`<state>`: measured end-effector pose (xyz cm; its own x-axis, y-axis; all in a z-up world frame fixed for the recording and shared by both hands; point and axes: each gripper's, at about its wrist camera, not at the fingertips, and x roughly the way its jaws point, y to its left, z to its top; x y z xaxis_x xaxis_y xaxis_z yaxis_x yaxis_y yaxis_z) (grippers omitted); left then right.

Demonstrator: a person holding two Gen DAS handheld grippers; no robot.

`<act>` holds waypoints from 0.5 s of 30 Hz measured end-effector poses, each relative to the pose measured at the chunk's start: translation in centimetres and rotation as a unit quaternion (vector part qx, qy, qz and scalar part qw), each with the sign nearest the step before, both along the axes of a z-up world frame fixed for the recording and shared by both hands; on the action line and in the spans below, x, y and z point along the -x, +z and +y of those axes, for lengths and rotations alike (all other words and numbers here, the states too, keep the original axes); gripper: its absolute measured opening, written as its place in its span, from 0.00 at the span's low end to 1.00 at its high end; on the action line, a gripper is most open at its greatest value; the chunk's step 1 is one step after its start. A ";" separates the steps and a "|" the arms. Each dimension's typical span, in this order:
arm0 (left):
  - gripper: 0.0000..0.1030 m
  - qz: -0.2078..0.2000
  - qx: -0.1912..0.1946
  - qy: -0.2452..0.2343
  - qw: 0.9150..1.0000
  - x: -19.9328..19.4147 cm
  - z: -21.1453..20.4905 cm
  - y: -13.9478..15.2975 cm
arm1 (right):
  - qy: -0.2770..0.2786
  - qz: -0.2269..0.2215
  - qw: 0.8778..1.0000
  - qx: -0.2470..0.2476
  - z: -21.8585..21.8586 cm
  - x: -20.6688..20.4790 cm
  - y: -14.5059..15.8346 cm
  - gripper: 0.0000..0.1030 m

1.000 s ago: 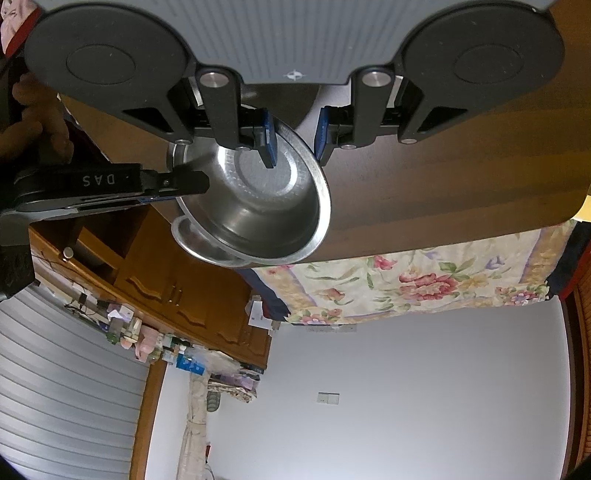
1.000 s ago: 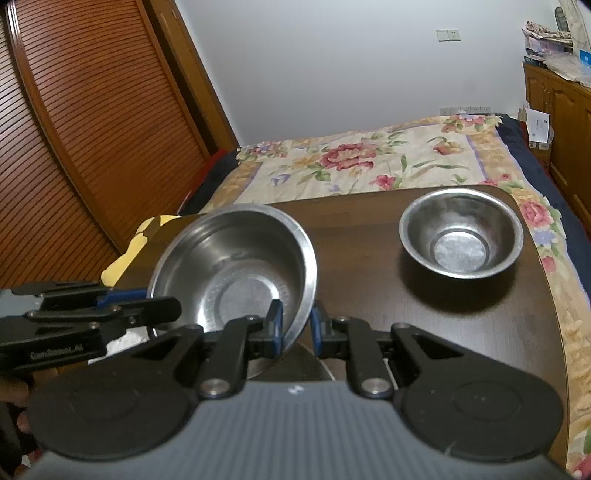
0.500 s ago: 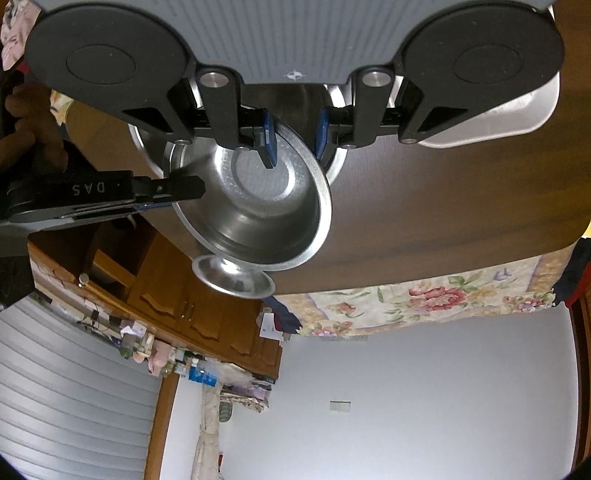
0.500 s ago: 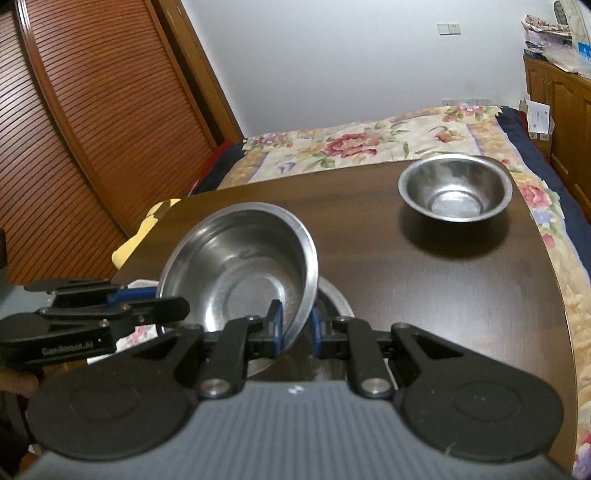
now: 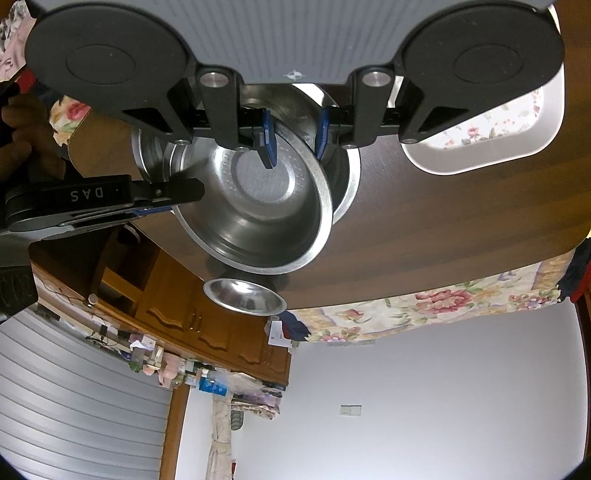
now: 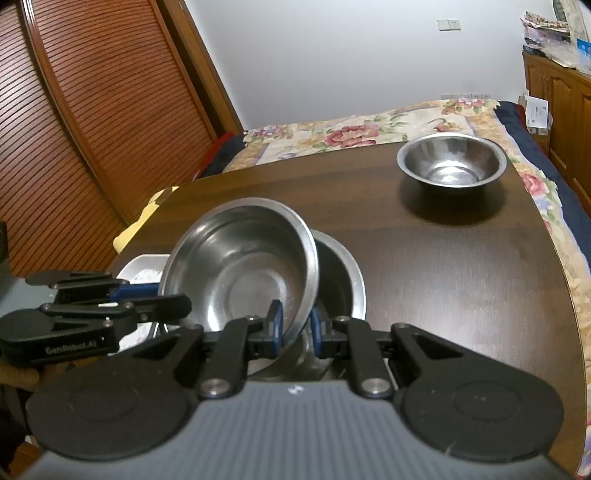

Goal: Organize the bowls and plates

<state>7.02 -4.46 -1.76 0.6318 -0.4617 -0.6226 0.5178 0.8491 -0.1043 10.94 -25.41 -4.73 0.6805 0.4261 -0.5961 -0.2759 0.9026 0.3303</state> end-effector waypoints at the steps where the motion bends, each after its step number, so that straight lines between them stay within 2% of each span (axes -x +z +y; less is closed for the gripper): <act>1: 0.23 -0.001 -0.002 -0.001 1.000 0.1 -0.1 0.0 | -0.001 0.000 1.000 -0.001 0.0 0.0 -0.1 0.17; 7: 0.24 -0.011 -0.027 -0.003 1.000 0.2 -1.0 -0.7 | -0.003 -0.003 1.000 0.004 0.2 0.5 -0.5 0.17; 15: 0.24 -0.033 -0.058 -0.004 0.998 0.3 -1.8 -1.4 | -0.003 -0.023 0.999 0.043 1.0 0.8 -0.4 0.17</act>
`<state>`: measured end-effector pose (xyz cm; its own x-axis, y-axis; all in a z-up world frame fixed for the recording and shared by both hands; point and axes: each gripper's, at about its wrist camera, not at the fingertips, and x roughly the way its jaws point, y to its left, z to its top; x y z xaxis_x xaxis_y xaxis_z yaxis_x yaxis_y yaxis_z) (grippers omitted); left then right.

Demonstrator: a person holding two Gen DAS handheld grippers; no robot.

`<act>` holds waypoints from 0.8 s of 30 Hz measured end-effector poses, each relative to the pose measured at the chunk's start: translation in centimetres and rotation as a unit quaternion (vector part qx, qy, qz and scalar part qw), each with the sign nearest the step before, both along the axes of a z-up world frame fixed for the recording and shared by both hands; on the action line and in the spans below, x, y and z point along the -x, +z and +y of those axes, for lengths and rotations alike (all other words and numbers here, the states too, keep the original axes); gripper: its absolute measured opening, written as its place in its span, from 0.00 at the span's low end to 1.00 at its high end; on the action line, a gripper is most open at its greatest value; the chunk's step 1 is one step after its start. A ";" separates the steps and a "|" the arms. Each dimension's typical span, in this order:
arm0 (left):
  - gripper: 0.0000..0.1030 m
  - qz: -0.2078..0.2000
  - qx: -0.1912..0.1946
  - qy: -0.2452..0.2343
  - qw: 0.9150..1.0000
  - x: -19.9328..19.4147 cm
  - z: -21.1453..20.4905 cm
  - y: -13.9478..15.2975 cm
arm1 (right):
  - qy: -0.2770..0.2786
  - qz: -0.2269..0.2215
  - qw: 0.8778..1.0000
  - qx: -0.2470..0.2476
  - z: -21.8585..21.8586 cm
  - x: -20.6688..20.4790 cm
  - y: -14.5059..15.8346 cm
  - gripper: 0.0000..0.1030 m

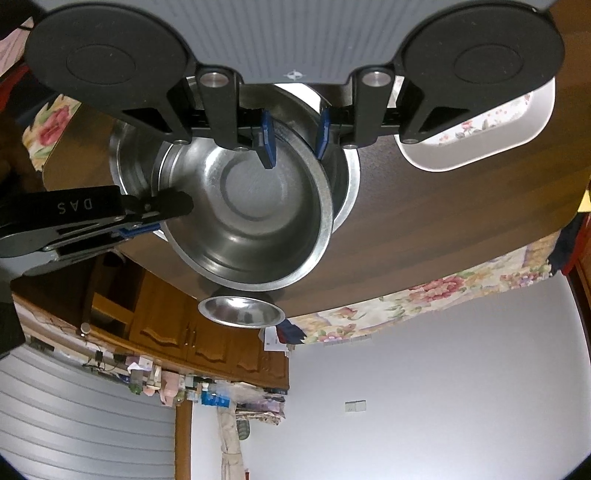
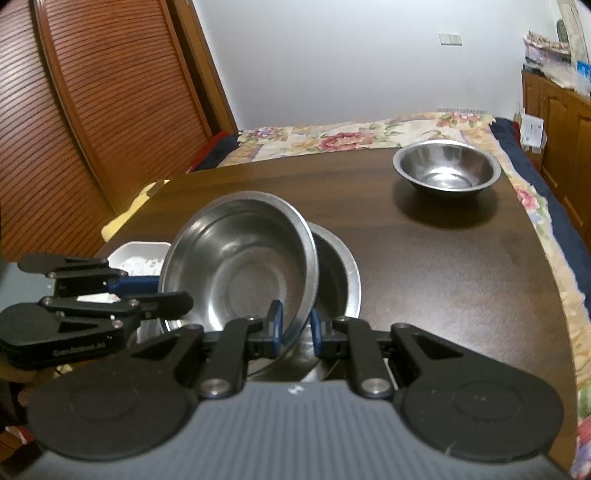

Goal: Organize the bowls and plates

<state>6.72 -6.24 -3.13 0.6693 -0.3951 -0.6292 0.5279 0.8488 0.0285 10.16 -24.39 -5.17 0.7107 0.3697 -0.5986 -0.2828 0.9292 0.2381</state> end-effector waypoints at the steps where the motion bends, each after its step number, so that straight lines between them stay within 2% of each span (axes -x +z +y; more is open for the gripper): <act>1: 0.24 -0.003 -0.005 -0.001 1.000 0.0 -0.1 -0.1 | 0.001 -0.003 1.000 0.006 0.0 0.1 0.0 0.17; 9: 0.25 -0.019 -0.019 -0.006 1.000 0.0 -0.2 -0.7 | 0.016 -0.020 0.998 0.059 0.9 0.3 0.2 0.17; 24: 0.25 -0.018 -0.021 -0.005 1.000 -0.3 -0.2 -0.9 | 0.037 -0.019 0.994 0.099 1.7 0.6 1.2 0.17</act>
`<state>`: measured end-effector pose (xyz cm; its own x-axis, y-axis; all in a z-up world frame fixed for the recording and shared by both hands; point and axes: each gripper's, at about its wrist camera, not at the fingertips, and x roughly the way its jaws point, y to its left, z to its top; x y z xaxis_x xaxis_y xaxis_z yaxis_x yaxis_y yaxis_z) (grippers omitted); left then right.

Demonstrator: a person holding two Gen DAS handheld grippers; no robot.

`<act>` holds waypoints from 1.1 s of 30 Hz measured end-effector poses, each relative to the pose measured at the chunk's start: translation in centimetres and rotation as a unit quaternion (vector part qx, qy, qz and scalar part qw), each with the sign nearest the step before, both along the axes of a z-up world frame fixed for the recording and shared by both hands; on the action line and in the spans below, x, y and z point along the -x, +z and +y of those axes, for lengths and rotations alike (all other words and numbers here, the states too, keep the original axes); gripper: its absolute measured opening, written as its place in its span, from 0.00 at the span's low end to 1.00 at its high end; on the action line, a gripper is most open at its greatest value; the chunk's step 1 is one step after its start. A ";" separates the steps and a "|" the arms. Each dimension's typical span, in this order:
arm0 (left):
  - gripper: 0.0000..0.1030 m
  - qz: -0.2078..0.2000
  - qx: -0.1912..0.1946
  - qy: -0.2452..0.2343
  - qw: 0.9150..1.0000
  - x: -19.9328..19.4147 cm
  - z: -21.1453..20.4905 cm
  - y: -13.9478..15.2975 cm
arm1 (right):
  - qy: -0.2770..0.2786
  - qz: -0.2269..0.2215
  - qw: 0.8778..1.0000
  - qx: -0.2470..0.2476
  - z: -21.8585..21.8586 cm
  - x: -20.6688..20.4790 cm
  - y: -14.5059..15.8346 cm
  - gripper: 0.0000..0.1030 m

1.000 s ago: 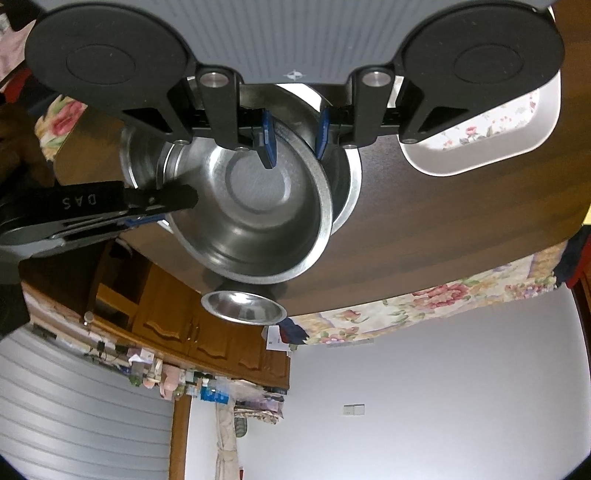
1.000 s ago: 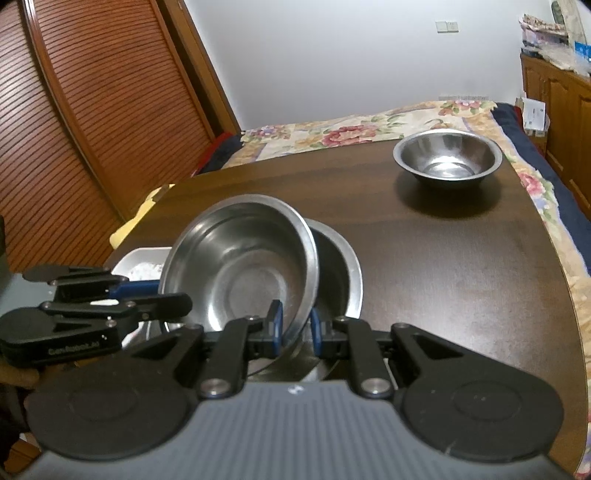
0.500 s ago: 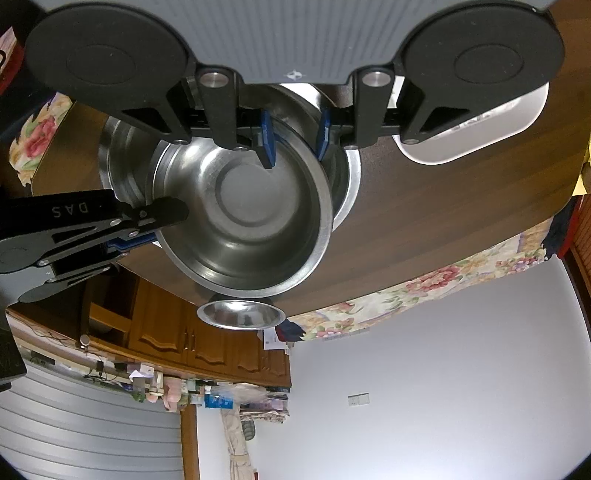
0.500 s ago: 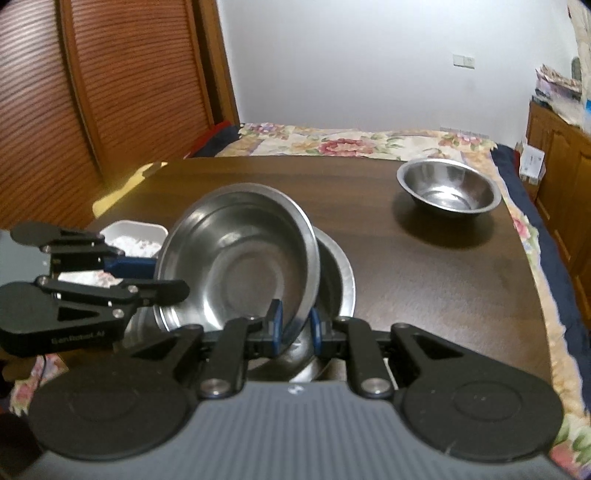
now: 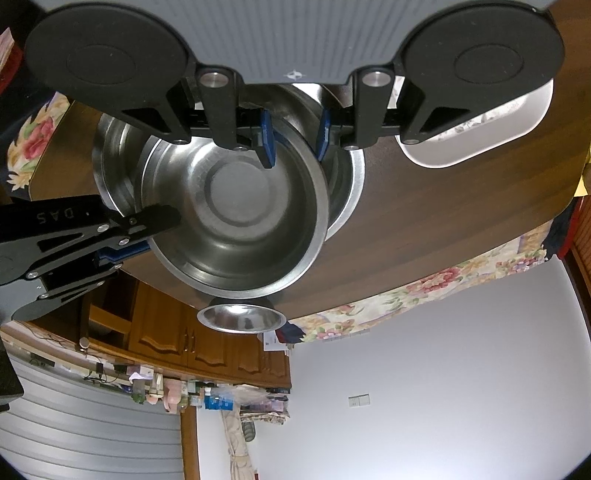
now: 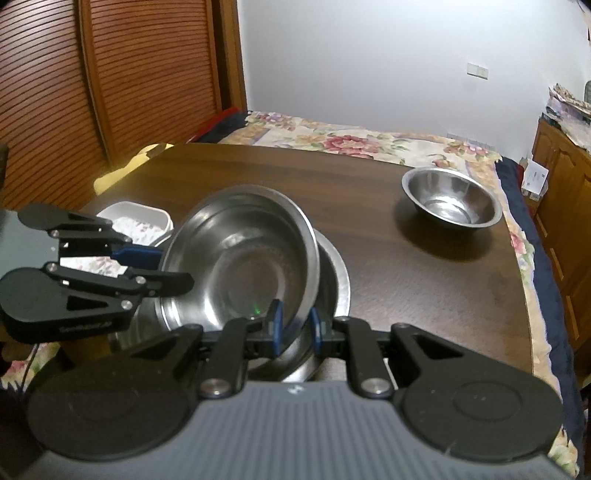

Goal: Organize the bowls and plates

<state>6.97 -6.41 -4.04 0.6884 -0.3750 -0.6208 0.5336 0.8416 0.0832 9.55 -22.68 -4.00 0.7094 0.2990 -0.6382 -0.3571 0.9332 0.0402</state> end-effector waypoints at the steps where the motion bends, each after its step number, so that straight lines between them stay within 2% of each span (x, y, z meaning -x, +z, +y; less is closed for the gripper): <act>1: 0.25 -0.001 -0.001 0.000 1.000 0.0 0.0 0.0 | 0.000 -0.001 1.000 0.001 0.0 0.0 0.0 0.17; 16: 0.24 0.004 0.009 0.004 1.000 0.0 0.1 -0.1 | -0.011 -0.013 1.000 -0.004 -0.3 0.3 0.2 0.13; 22: 0.24 -0.002 0.027 0.007 1.000 -0.2 0.4 1.2 | -0.018 -0.026 0.999 -0.025 -1.0 0.2 0.6 0.13; 33: 0.24 -0.026 0.034 0.002 0.999 -2.9 -1.4 4.6 | -0.059 -0.083 0.993 -0.060 -4.0 -0.3 3.8 0.13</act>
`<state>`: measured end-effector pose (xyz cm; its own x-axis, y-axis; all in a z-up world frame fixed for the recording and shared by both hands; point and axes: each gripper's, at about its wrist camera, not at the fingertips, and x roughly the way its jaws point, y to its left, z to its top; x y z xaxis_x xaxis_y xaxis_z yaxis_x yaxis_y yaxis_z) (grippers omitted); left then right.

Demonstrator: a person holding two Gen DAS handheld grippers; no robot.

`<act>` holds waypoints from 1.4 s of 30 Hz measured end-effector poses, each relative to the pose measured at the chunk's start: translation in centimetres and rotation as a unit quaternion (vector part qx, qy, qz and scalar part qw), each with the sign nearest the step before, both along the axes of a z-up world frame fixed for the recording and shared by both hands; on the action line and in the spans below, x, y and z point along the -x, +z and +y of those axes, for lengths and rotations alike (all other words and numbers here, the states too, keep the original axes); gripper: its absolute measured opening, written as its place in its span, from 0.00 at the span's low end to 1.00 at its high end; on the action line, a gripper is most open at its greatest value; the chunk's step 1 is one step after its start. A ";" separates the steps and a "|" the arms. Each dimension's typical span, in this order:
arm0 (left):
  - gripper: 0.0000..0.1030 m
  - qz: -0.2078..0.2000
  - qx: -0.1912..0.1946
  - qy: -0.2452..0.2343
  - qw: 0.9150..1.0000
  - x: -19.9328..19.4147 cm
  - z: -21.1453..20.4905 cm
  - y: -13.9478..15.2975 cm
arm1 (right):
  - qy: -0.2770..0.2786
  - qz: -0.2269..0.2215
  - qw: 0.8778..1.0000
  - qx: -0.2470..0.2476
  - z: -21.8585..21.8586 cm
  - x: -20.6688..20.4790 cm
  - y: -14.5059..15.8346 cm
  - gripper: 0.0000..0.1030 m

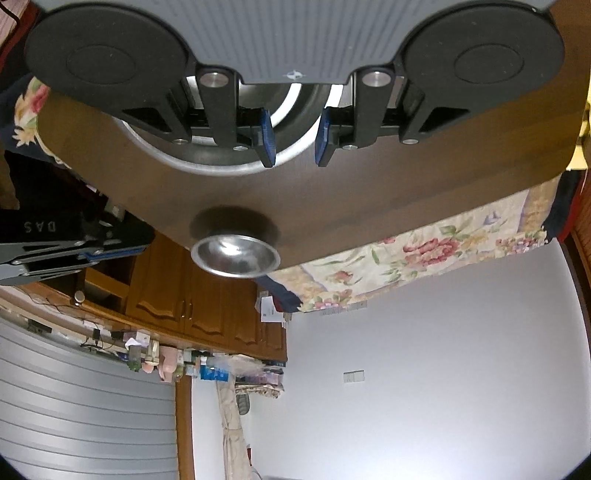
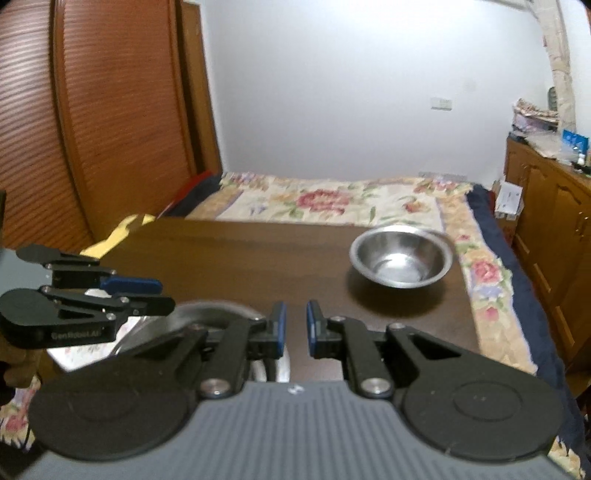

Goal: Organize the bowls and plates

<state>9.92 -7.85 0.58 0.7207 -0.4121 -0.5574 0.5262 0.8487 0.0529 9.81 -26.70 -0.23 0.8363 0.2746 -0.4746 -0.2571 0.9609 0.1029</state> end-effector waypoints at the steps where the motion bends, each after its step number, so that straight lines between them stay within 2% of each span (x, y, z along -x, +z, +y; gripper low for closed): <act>1: 0.24 -0.001 -0.001 -0.001 1.000 -0.4 -0.2 0.2 | -0.005 -0.005 1.000 0.000 -0.3 -0.1 0.1 0.13; 6: 0.25 -0.010 -0.005 -0.006 1.000 -2.4 -1.3 1.3 | -0.032 -0.024 0.999 -0.010 -2.5 -1.5 0.7 0.13; 12: 0.30 -0.009 -0.006 -0.003 1.000 -5.2 -2.5 2.2 | -0.059 -0.025 0.998 -0.027 -5.0 -4.1 -0.1 0.13; 18: 0.41 -0.003 -0.007 -0.001 1.000 -7.4 -3.8 2.3 | -0.076 -0.015 0.996 -0.042 -6.9 -7.0 -1.5 0.14; 20: 0.46 0.004 -0.004 -0.001 1.000 -8.2 -4.0 2.2 | -0.082 -0.012 0.995 -0.047 -7.5 -7.9 -2.0 0.21; 21: 0.47 0.006 -0.003 -0.002 1.000 -8.6 -4.2 2.1 | -0.084 -0.012 0.995 -0.047 -7.7 -8.1 -2.1 0.31; 22: 0.49 0.009 0.000 -0.004 1.000 -9.0 -4.3 1.9 | -0.087 -0.013 0.995 -0.046 -8.0 -8.5 -2.4 0.36; 23: 0.51 0.012 0.001 -0.005 1.000 -9.5 -4.5 1.8 | -0.090 -0.013 0.995 -0.044 -8.1 -8.8 -2.6 0.36; 34: 0.51 0.047 -0.002 -0.016 0.999 -13.8 -6.7 0.0 | -0.105 0.019 0.992 -0.060 -10.0 -11.9 -5.7 0.36; 42: 0.51 0.069 -0.004 -0.026 0.997 -16.0 -8.1 -1.1 | -0.112 0.036 0.990 -0.077 -10.9 -13.3 -6.6 0.36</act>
